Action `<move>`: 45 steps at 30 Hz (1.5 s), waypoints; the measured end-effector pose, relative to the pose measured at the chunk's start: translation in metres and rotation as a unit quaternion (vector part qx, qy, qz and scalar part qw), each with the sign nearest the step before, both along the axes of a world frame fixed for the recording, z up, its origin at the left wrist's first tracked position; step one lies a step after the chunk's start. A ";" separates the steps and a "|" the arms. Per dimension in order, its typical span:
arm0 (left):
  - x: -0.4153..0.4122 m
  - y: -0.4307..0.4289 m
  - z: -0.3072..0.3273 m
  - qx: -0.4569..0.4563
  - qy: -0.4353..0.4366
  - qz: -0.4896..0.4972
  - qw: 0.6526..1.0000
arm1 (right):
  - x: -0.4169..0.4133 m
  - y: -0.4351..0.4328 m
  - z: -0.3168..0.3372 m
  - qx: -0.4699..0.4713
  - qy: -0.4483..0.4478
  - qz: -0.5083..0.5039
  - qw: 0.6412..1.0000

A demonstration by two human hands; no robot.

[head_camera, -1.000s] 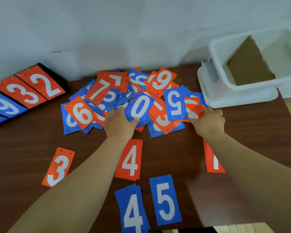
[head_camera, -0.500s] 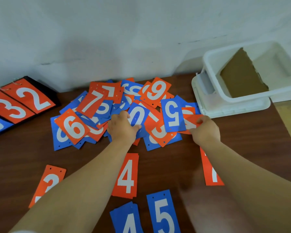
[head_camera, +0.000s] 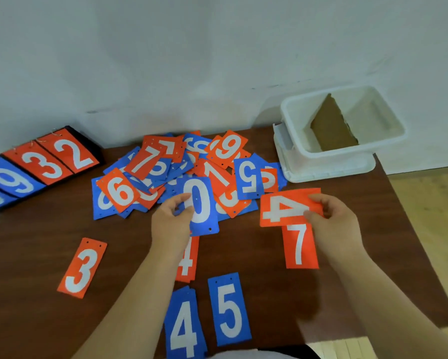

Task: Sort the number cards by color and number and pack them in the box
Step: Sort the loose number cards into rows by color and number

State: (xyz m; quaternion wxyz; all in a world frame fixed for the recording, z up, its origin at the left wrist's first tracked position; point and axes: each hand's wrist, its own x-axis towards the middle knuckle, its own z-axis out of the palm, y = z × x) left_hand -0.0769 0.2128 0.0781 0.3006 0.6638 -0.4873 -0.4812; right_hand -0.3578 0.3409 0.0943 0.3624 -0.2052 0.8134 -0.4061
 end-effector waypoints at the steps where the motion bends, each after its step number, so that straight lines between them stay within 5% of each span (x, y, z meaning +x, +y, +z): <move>1: 0.004 0.019 0.003 0.012 0.019 0.005 1.000 | 0.001 0.009 0.000 -0.005 -0.056 0.011 0.998; 3: 0.013 0.051 0.004 0.027 0.034 0.024 0.999 | 0.007 0.023 0.000 -0.003 -0.117 0.069 0.991; 12: 0.073 0.122 0.020 0.022 0.008 0.148 0.989 | 0.055 0.042 0.007 0.019 -0.092 0.222 0.970; 23: 0.190 0.123 0.019 0.013 0.039 0.114 0.993 | 0.159 0.007 -0.001 0.060 -0.056 0.282 0.956; 38: 0.290 0.107 -0.010 0.102 0.044 0.059 0.992 | 0.236 -0.116 -0.060 0.153 0.185 0.489 0.838; 45: 0.296 0.095 -0.013 0.106 0.013 0.044 0.993 | 0.253 -0.101 -0.093 0.186 0.394 0.457 0.775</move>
